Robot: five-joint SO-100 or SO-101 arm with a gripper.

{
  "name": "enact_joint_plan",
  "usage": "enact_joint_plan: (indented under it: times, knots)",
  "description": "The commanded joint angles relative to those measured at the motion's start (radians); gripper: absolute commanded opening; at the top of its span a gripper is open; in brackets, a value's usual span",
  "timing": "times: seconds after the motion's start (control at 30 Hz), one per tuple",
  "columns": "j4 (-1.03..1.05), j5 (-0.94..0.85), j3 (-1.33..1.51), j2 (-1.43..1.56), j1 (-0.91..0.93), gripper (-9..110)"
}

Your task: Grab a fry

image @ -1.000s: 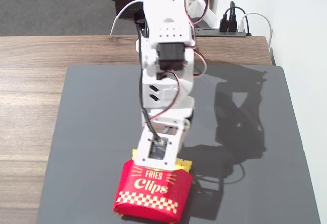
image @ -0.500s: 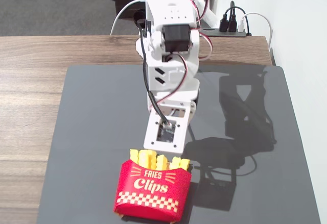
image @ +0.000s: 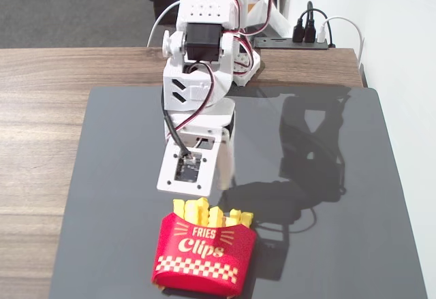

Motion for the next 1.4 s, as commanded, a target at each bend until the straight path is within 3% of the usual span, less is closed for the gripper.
enact_joint_plan:
  times: [0.0,0.87,1.1,1.37]
  knots:
    - [-0.02,-0.031,-0.023,0.002,0.015,22]
    - [-0.137,-0.087,-0.126,-0.199,0.061,22]
    - [-0.143,-0.071,-0.138,-0.218,0.051,8]
    - [-0.14,-0.054,-0.133,-0.209,0.049,3]
